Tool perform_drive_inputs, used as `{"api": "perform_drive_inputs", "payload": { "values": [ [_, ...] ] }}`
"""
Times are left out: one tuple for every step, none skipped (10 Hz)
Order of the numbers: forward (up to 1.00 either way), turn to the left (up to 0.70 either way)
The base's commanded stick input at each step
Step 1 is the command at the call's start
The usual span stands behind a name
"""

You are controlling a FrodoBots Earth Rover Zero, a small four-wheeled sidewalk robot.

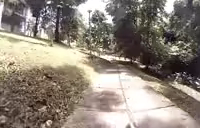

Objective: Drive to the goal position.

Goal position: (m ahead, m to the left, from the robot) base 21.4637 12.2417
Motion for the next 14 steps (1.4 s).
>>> {"api": "perform_drive_inputs", "payload": {
  "values": [
    [1.00,-0.38],
    [1.00,-0.29],
    [1.00,0.00],
    [1.00,0.00],
    [1.00,0.00],
    [1.00,0.00],
    [1.00,0.00],
    [1.00,0.00],
    [1.00,0.00],
    [1.00,0.00],
    [1.00,0.00],
    [1.00,0.00],
    [1.00,0.00],
    [1.00,0.00]
  ]
}}
